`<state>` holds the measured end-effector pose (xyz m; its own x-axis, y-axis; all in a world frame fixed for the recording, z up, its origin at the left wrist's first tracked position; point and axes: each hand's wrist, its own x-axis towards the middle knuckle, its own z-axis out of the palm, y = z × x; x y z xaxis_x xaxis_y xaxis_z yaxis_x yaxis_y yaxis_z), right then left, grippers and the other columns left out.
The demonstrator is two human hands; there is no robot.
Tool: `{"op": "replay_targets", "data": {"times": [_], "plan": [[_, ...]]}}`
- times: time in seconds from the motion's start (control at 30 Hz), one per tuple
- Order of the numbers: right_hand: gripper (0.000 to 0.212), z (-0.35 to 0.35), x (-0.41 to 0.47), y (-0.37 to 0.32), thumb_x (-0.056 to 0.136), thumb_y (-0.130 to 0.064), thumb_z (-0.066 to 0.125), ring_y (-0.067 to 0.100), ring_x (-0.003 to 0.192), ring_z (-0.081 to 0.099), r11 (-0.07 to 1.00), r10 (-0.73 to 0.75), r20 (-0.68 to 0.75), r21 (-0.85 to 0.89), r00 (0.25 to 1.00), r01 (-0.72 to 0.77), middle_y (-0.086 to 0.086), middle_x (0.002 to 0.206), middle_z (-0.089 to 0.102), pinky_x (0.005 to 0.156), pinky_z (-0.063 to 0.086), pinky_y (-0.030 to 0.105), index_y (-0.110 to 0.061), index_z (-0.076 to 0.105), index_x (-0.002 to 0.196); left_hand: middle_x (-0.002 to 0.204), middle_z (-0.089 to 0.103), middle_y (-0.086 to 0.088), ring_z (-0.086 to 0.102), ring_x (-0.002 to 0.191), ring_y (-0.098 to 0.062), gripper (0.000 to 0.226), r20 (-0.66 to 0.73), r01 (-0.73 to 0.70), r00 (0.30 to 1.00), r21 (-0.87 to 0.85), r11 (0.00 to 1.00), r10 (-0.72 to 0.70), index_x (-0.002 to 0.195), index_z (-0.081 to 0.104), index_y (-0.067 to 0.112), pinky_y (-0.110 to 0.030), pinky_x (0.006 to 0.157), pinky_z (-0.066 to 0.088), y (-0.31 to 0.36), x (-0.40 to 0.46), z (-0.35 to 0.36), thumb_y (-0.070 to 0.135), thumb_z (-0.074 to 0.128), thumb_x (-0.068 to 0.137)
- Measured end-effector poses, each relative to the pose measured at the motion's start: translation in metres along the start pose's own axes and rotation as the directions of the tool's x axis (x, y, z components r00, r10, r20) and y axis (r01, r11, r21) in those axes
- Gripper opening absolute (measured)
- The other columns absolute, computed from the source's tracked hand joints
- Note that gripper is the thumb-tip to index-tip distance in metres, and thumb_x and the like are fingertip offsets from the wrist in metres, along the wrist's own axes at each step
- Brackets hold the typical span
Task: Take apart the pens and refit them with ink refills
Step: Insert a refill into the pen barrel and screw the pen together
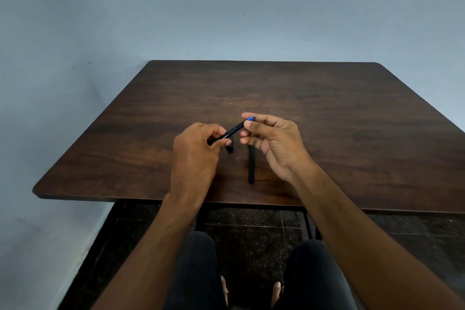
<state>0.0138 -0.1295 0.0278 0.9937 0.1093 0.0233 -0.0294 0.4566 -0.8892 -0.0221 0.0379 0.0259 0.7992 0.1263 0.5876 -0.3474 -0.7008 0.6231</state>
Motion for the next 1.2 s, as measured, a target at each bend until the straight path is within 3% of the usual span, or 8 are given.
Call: {"op": "replay_targets", "data": {"times": [0.13, 0.3, 0.4, 0.67, 0.87, 1.0, 1.1, 1.2], "plan": [[0.015, -0.001, 0.001, -0.001, 0.088, 0.007, 0.069, 0.021, 0.07, 0.07, 1.0, -0.012, 0.005, -0.013, 1.0, 0.012, 0.016, 0.079, 0.072, 0.071, 0.061, 0.03, 0.009, 0.073, 0.102, 0.086, 0.069, 0.011, 0.065, 0.077, 0.0, 0.025, -0.006, 0.049, 0.999, -0.037, 0.998, -0.05, 0.096, 0.076, 0.02, -0.009, 0.073, 0.05, -0.001, 0.0, 0.002, 0.016, 0.087, 0.073], [0.016, 0.002, 0.001, 0.0, 0.091, 0.004, 0.067, 0.019, 0.069, 0.069, 1.0, 0.001, 0.036, 0.0, 0.999, -0.001, 0.015, 0.077, 0.071, 0.069, 0.059, 0.027, 0.009, 0.072, 0.106, 0.079, 0.068, 0.01, 0.066, 0.076, -0.01, 0.018, 0.015, -0.013, 1.0, -0.021, 1.0, 0.013, 0.093, 0.079, 0.021, -0.034, 0.07, 0.057, 0.004, 0.001, -0.001, 0.012, 0.083, 0.077], [0.015, 0.005, 0.001, 0.0, 0.092, 0.003, 0.066, 0.019, 0.07, 0.068, 0.999, -0.016, 0.037, -0.035, 0.999, 0.018, 0.014, 0.077, 0.07, 0.067, 0.059, 0.027, 0.008, 0.073, 0.105, 0.076, 0.059, 0.022, 0.064, 0.074, -0.003, 0.017, -0.001, 0.012, 1.0, -0.019, 1.0, -0.013, 0.088, 0.079, 0.024, -0.027, 0.068, 0.056, 0.005, 0.002, -0.001, 0.012, 0.084, 0.076], [0.011, 0.007, 0.0, 0.0, 0.087, -0.003, 0.074, 0.02, 0.063, 0.067, 0.987, -0.07, -0.028, -0.15, 0.997, 0.065, 0.01, 0.069, 0.071, 0.059, 0.057, 0.027, 0.005, 0.075, 0.094, 0.082, 0.065, 0.012, 0.063, 0.074, -0.001, 0.018, -0.04, 0.044, 0.998, -0.036, 0.998, -0.046, 0.086, 0.078, 0.02, -0.01, 0.069, 0.049, 0.002, 0.002, 0.004, 0.012, 0.087, 0.073], [0.012, 0.007, 0.003, 0.006, 0.085, -0.007, 0.079, 0.021, 0.061, 0.065, 0.974, -0.089, -0.086, -0.214, 0.992, 0.068, 0.009, 0.066, 0.071, 0.056, 0.054, 0.028, 0.003, 0.076, 0.091, 0.083, 0.07, 0.008, 0.065, 0.075, -0.004, 0.017, -0.034, 0.038, 0.999, -0.023, 0.999, -0.039, 0.087, 0.078, 0.017, -0.021, 0.07, 0.055, 0.003, 0.0, 0.005, 0.012, 0.086, 0.074], [0.019, 0.007, 0.002, 0.004, 0.083, -0.009, 0.081, 0.019, 0.063, 0.066, 0.971, -0.08, -0.071, -0.23, 0.994, 0.062, 0.009, 0.071, 0.073, 0.056, 0.053, 0.027, 0.004, 0.076, 0.095, 0.085, 0.07, 0.009, 0.065, 0.076, -0.001, 0.017, -0.038, 0.049, 0.998, -0.018, 0.999, -0.049, 0.09, 0.078, 0.018, -0.008, 0.07, 0.049, 0.0, 0.0, 0.001, 0.014, 0.086, 0.075], [0.015, 0.008, 0.003, -0.002, 0.083, -0.01, 0.082, 0.008, 0.058, 0.064, 0.881, -0.131, -0.079, -0.467, 0.988, 0.079, 0.006, 0.073, 0.075, 0.055, 0.053, 0.023, -0.004, 0.078, 0.095, 0.087, 0.068, 0.014, 0.063, 0.077, 0.008, 0.021, -0.065, 0.138, 0.988, -0.066, 0.988, -0.142, 0.094, 0.077, 0.02, -0.001, 0.07, 0.044, -0.005, 0.002, -0.005, 0.017, 0.086, 0.075], [0.008, 0.016, 0.006, -0.002, 0.085, -0.016, 0.08, -0.001, 0.061, 0.062, 0.605, -0.2, -0.069, -0.793, 0.977, 0.068, -0.001, 0.079, 0.074, 0.062, 0.052, 0.018, -0.013, 0.08, 0.093, 0.085, 0.067, 0.015, 0.061, 0.074, 0.014, 0.023, -0.063, 0.212, 0.974, -0.099, 0.972, -0.219, 0.096, 0.078, 0.018, 0.0, 0.066, 0.042, -0.009, 0.005, -0.009, 0.017, 0.086, 0.075]]}}
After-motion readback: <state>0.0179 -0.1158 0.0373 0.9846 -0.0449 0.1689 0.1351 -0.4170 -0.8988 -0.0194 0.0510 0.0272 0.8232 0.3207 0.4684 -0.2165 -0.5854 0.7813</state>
